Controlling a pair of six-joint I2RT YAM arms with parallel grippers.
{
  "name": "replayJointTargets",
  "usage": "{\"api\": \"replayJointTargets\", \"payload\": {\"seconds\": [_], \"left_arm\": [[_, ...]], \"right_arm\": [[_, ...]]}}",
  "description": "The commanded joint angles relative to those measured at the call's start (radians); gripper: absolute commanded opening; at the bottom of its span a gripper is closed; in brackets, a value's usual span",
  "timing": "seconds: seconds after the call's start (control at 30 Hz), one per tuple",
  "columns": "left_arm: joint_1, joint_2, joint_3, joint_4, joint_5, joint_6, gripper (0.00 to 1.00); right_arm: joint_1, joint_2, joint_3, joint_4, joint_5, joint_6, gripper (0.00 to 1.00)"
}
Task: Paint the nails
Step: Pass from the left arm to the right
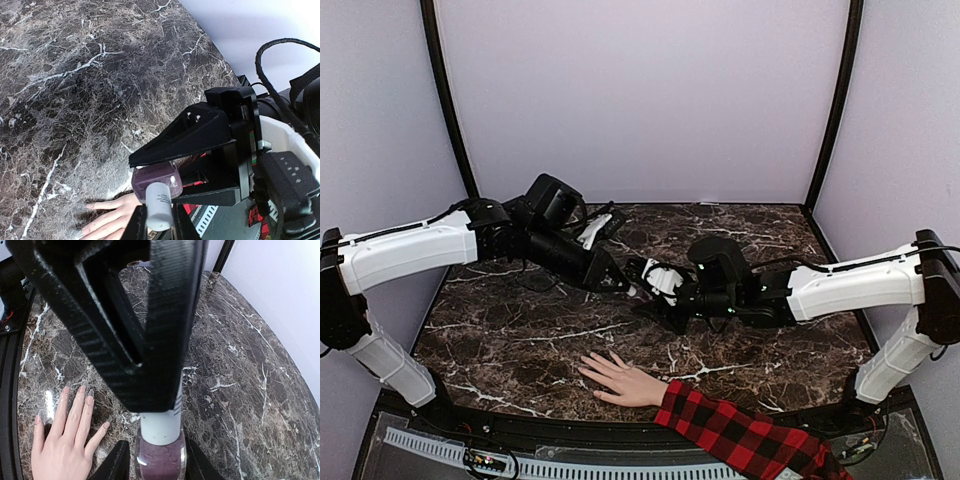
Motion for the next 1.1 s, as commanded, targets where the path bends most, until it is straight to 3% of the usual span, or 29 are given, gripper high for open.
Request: {"api": "replayJointTargets", "payload": {"seconds": [0.0, 0.37, 0.43, 0.47, 0.53, 0.6, 0.73, 0.87, 1.07], "left_arm": [[-0.005, -0.011, -0.017, 0.041, 0.016, -0.024, 0.00], [-0.006, -0.012, -0.026, 0.057, 0.030, -0.019, 0.00], [-0.004, -0.024, -0.032, 0.060, 0.022, -0.005, 0.13], [-0.004, -0.036, -0.034, 0.060, 0.013, 0.005, 0.26], [-0.004, -0.062, -0.041, 0.067, -0.008, 0.038, 0.43], [-0.004, -0.097, -0.057, 0.090, -0.029, 0.074, 0.55], [-0.004, -0.177, -0.120, 0.201, -0.013, 0.172, 0.63], [-0.004, -0.258, -0.202, 0.325, 0.019, 0.236, 0.65], [-0.004, -0.317, -0.299, 0.542, 0.185, 0.378, 0.65]], "right_arm": [[0.011, -0.002, 0.021, 0.049, 0.026, 0.000, 0.34], [0.010, -0.018, 0.009, 0.047, 0.007, -0.003, 0.06], [0.009, -0.031, 0.000, 0.047, -0.011, -0.005, 0.04], [0.009, -0.039, -0.004, 0.045, -0.020, -0.004, 0.03], [0.006, -0.052, -0.009, 0.040, -0.051, 0.001, 0.03], [-0.003, -0.065, -0.013, 0.034, -0.083, 0.015, 0.02], [-0.042, -0.101, -0.030, 0.036, -0.180, 0.062, 0.01], [-0.086, -0.132, -0.044, 0.037, -0.341, 0.108, 0.01], [-0.133, -0.176, -0.054, 0.055, -0.547, 0.161, 0.00]]}}
